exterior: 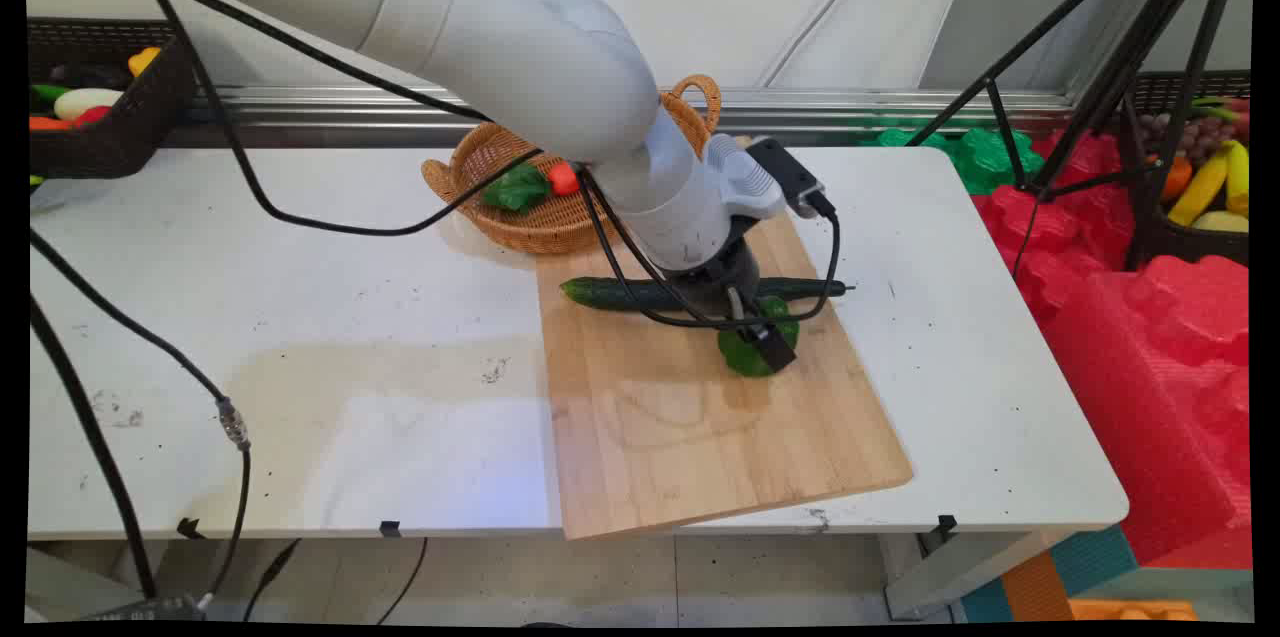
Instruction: Pick up the potato from the vegetable basket
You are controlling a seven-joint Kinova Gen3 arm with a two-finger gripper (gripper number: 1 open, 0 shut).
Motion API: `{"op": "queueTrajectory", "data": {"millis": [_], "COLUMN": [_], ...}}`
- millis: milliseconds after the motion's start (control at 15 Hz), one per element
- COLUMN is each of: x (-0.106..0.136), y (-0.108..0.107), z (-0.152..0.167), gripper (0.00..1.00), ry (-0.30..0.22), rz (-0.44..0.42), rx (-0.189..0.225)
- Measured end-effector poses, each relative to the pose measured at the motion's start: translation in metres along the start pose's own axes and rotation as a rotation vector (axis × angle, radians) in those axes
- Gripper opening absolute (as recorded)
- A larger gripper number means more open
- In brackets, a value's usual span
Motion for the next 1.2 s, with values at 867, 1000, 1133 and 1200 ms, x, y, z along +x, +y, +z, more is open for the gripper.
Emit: {"op": "queueTrajectory", "data": {"millis": [867,1000,1133,1200], "x": [-0.003,-0.011,-0.022,-0.028], "y": [-0.033,-0.044,-0.055,-0.061], "z": [-0.139,-0.164,-0.184,-0.192], "gripper": [1.0,1.0,1.0,1.0], "ry": [0.217,0.241,0.251,0.253], "rz": [0.009,0.011,0.02,0.023], "rx": [0.059,0.073,0.085,0.091]}}
